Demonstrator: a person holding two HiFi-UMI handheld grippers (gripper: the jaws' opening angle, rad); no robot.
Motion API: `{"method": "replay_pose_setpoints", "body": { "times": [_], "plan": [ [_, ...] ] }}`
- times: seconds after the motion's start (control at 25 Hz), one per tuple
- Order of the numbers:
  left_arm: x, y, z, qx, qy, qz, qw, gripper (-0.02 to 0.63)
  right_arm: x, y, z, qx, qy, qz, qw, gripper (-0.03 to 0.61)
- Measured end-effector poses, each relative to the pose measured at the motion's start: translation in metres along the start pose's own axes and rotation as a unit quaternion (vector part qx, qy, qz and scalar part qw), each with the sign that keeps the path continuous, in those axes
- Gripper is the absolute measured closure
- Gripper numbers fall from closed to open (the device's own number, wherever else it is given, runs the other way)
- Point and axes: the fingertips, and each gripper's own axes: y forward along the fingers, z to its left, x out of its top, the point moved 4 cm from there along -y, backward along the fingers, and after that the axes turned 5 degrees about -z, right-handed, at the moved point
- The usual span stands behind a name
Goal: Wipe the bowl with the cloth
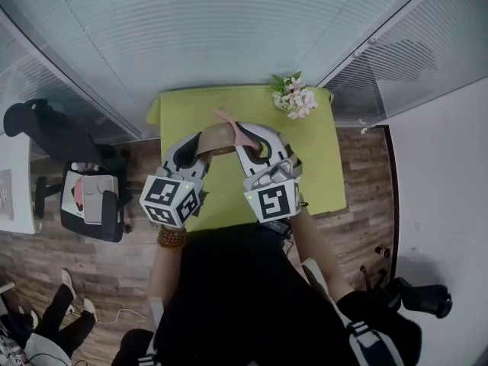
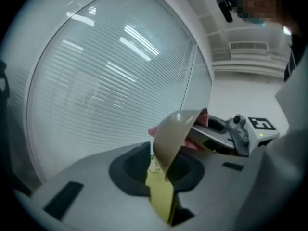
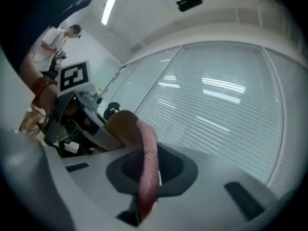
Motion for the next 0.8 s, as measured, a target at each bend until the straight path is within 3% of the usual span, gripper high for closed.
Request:
{"method": "replay_pose_setpoints", "body": {
  "times": [0.04, 0.08, 0.2, 0.32, 0.44, 0.56, 0.64, 0.68, 0.72, 0.8],
  "plan": [
    [0.002, 0.0, 0.0, 0.007, 0.008, -0.001, 0.9999, 0.574, 0.003, 0.0, 0.003, -0.003, -0.002, -0.006, 1.0, 0.558],
    [0.004, -0.001, 0.001, 0.009, -0.011, -0.01, 0.9999, 0.583, 0.005, 0.0, 0.004, -0.004, 0.009, -0.011, 1.0, 0.558],
    [0.007, -0.002, 0.007, -0.004, -0.122, -0.049, 0.9913, 0.584, 0.006, 0.001, 0.005, -0.004, 0.062, -0.016, 0.998, 0.557],
    [0.005, -0.005, 0.011, -0.006, -0.196, -0.084, 0.977, 0.584, 0.01, 0.006, 0.002, -0.022, 0.144, -0.059, 0.988, 0.554],
    [0.001, -0.007, 0.015, -0.012, -0.276, -0.116, 0.954, 0.583, 0.007, 0.01, 0.0, -0.027, 0.233, -0.073, 0.969, 0.552],
    [-0.006, -0.005, 0.014, -0.036, -0.361, -0.139, 0.9213, 0.584, -0.004, 0.01, 0.001, -0.015, 0.311, -0.065, 0.948, 0.554],
    [-0.016, -0.001, 0.015, -0.046, -0.39, -0.131, 0.9101, 0.584, -0.011, 0.013, 0.001, -0.004, 0.34, -0.053, 0.939, 0.552],
    [-0.021, 0.001, 0.015, -0.053, -0.384, -0.117, 0.9143, 0.584, -0.015, 0.013, 0.001, -0.002, 0.336, -0.041, 0.941, 0.551],
    [-0.023, 0.005, 0.013, -0.061, -0.364, -0.098, 0.9244, 0.583, -0.019, 0.014, 0.001, -0.004, 0.316, -0.028, 0.948, 0.551],
    [-0.026, 0.009, 0.009, -0.062, -0.295, -0.055, 0.9518, 0.571, -0.023, 0.011, 0.001, -0.01, 0.228, -0.001, 0.974, 0.555]
  ]
}}
